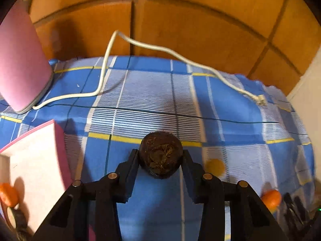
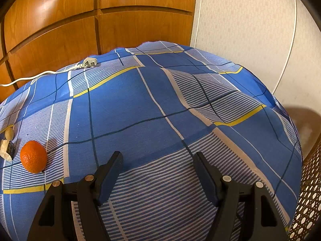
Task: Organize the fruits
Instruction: 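Grasp the smaller dark round fruit on the cloth with the left tool, then carry the dark fruit into the tray and open the left tool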
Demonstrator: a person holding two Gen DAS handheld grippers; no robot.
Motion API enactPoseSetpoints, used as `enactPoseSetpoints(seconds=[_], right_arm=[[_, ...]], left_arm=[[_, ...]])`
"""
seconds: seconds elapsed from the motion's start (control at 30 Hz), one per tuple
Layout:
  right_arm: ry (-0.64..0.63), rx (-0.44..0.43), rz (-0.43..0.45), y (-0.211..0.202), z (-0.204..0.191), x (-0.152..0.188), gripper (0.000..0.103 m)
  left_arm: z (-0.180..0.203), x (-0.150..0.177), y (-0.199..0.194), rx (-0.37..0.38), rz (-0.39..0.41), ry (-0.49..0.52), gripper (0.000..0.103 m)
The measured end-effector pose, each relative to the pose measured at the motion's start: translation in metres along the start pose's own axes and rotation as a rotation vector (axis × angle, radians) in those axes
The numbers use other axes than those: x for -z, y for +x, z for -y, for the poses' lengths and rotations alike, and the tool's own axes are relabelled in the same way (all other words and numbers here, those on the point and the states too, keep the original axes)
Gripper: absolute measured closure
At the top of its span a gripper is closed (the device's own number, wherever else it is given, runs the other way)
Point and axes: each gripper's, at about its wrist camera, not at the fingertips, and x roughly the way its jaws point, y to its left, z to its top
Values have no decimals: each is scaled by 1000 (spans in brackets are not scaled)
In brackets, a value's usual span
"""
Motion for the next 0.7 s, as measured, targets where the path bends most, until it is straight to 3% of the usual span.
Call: enactPoseSetpoints(seconds=[0.3, 0.5, 0.7], right_arm=[[0, 0, 0, 0, 0, 0, 29], [0, 0, 1, -1, 0, 0, 29], [-2, 1, 2, 0, -1, 0, 29]], left_arm=[[-32, 37, -73, 26, 85, -70, 61], [-91, 56, -96, -52, 117, -163, 61], [-139, 70, -90, -129, 99, -227, 61]])
